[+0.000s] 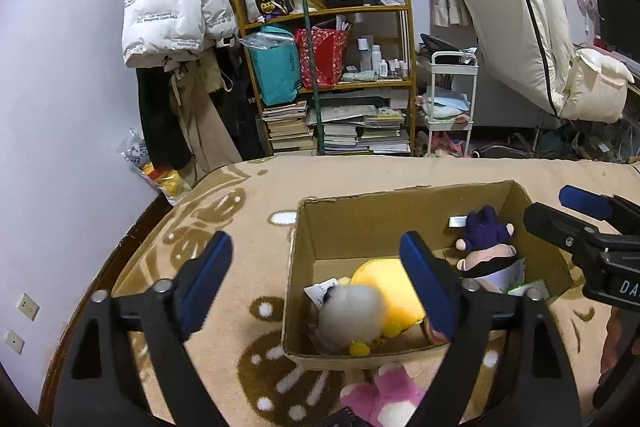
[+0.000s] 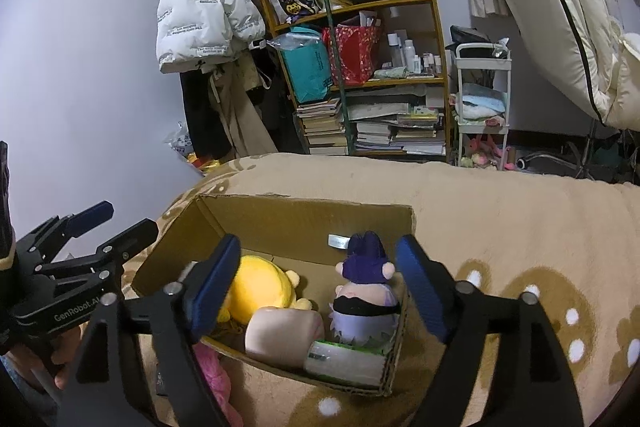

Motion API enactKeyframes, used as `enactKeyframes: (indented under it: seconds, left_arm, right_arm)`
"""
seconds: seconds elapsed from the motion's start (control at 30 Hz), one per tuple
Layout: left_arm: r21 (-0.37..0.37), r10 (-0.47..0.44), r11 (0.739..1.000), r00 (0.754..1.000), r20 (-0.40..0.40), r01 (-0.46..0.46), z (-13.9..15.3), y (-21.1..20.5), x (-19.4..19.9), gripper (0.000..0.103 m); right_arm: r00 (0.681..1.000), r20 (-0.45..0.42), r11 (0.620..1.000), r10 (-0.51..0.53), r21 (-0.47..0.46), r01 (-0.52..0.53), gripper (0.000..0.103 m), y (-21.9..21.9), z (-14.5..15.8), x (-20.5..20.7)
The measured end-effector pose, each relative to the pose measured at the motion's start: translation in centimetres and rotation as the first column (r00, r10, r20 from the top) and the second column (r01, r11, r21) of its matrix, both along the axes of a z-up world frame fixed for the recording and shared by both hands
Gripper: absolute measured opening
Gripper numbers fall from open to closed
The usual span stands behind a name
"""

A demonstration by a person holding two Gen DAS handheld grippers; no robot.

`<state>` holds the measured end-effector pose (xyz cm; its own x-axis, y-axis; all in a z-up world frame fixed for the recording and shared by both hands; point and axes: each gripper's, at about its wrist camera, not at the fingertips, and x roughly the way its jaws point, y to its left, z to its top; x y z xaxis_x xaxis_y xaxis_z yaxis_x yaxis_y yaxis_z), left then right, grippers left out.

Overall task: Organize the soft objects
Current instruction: 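Withdraw both tools and move toward the pink bunny and black tissue pack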

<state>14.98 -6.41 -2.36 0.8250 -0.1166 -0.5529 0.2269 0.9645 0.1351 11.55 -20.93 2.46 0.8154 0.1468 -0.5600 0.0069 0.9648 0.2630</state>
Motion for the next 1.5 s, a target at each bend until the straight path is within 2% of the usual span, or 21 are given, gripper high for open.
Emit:
enactKeyframes:
  seconds: [0.1,0.17,0.4,0.7,0.97,1.2,1.37,1.5]
  left_arm:
    - [-0.001,0.011,1.0,1.0,-0.006,-0.011,0.3,0.4,-0.3,0.091]
    - [-0.007,0.011,1.0,1.0,-0.019,-0.011,0.4,0.6,-0.4,0.092]
    - [-0.013,0.024,1.0,0.999,-0.034,-0.024,1.1,1.9,-2.0,0.094]
    - [-0.061,0.055,0.996,0.998,-0.04,-0.057,3.2,3.9,-4.9,0.098]
    - [-0.06,0.044,0.997,0.998,-0.049,-0.047,4.2,4.6,-7.5,0.098]
    - [-0.044,0.057,0.997,0.996,-0.069,-0.06,3.9,5.5,-8.7,0.098]
    - [-0.06,0.059,0.996,0.99,-0.127,-0.067,3.2,6.0,-7.9,0.098]
    - [-0.032,0.073,0.996,0.982,-0.176,-0.079,1.9,6.1,-6.9,0.098]
  right_arm:
    - [1.0,0.0,1.0,0.001,-0.008,-0.001,0.092,0.1,0.4,-0.2]
    - [1.0,-0.001,1.0,-0.005,-0.013,0.005,0.098,0.1,0.4,-0.4]
    - [1.0,-0.003,0.998,-0.022,-0.055,0.021,0.103,0.2,1.3,-2.1]
    - [0.999,0.002,0.998,-0.036,-0.042,0.036,0.103,0.5,2.5,-5.0]
    - [0.999,0.008,0.998,-0.033,-0.047,0.033,0.103,1.0,3.4,-7.0]
    - [1.0,-0.004,0.998,-0.013,-0.063,0.012,0.103,1.8,3.5,-8.2]
    - [1.0,-0.007,0.997,0.007,-0.079,-0.008,0.103,2.5,3.4,-8.2]
    - [1.0,-0.023,0.996,0.021,-0.084,-0.023,0.103,3.0,2.9,-7.9]
